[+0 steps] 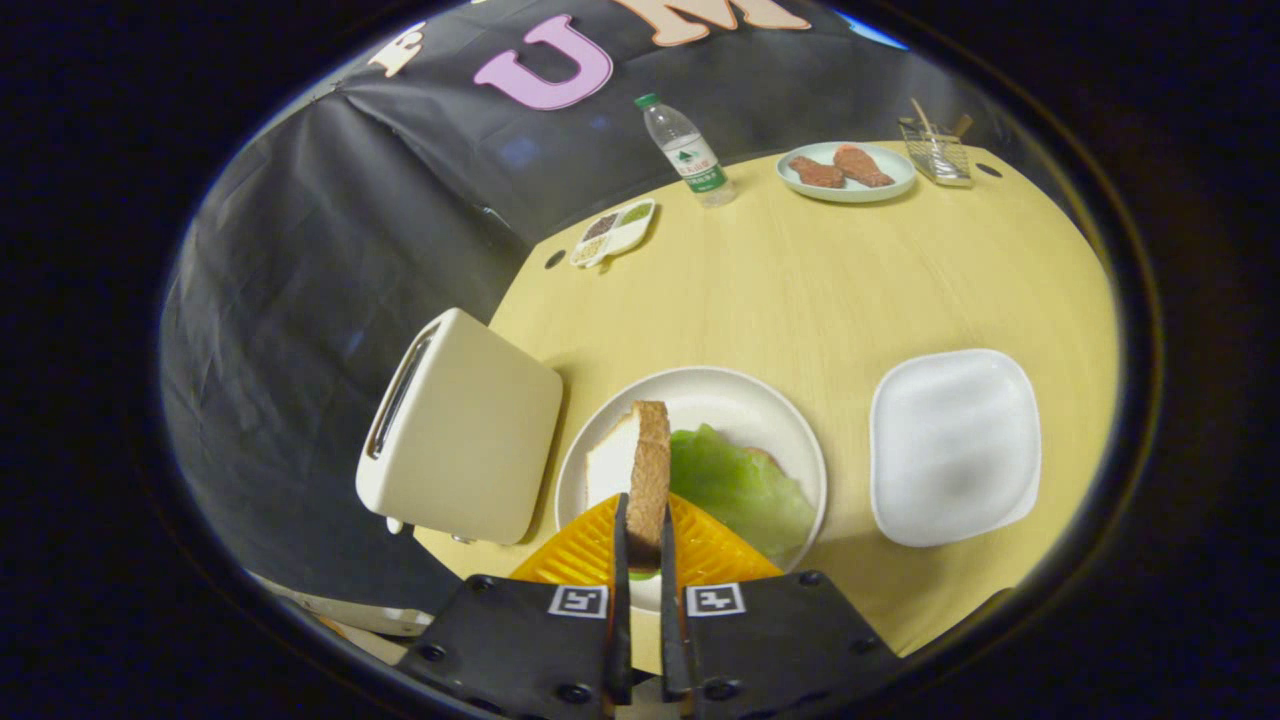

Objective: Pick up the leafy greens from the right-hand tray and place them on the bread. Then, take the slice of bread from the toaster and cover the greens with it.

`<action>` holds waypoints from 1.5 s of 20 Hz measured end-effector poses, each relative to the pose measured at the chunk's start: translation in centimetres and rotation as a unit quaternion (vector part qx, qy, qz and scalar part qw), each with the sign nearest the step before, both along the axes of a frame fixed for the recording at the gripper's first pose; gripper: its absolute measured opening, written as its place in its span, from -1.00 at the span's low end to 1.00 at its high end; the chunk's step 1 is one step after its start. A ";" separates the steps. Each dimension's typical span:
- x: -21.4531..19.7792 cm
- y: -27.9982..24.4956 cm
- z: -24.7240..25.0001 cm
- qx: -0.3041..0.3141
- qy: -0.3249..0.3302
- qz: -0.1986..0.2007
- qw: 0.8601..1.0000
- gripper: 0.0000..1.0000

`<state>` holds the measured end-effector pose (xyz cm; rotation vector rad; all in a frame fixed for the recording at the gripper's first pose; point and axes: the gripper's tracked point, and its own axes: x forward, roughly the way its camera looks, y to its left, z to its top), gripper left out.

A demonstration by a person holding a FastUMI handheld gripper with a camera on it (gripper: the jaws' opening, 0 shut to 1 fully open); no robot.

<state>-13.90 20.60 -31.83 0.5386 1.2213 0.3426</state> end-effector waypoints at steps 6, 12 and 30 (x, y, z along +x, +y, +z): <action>-0.5 -1.6 -1.3 -0.035 -0.012 0.019 0.999 -0.06; 0.7 -2.8 2.4 -0.038 -0.088 0.045 0.994 0.57; 8.3 -18.0 18.8 -0.141 -0.360 -0.043 0.921 0.99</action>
